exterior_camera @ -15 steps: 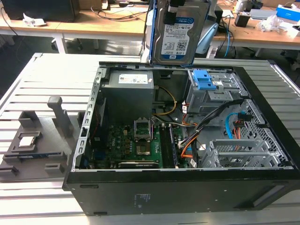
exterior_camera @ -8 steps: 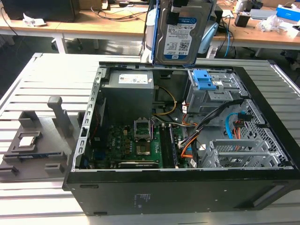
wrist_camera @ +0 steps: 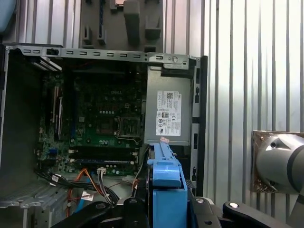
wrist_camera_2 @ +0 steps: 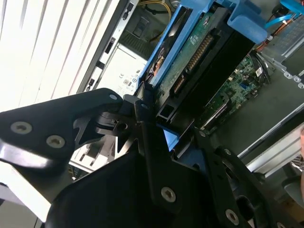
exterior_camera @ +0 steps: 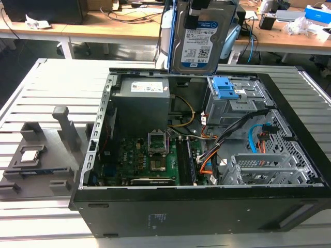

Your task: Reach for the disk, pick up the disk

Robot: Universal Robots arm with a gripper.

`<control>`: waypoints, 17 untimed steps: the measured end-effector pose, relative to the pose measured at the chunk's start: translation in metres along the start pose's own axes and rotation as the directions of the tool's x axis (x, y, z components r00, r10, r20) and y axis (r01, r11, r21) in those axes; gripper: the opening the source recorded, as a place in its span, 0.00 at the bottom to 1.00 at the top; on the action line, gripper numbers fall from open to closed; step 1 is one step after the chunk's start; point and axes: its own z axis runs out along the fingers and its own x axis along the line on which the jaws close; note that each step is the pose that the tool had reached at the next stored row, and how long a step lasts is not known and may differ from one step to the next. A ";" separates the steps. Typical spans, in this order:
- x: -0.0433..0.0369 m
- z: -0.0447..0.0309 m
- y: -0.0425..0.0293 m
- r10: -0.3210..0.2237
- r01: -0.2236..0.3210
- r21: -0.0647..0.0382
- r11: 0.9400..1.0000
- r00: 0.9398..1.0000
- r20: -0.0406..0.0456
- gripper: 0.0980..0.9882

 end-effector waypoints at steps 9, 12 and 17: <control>0.0226 -0.0006 0.0008 0.000 0.000 0.000 1.000 1.000 0.000 0.30; 0.0328 -0.0008 0.0011 0.000 0.000 0.000 1.000 1.000 0.000 0.30; 0.0446 -0.0012 0.0015 0.000 0.000 0.000 1.000 1.000 0.000 0.30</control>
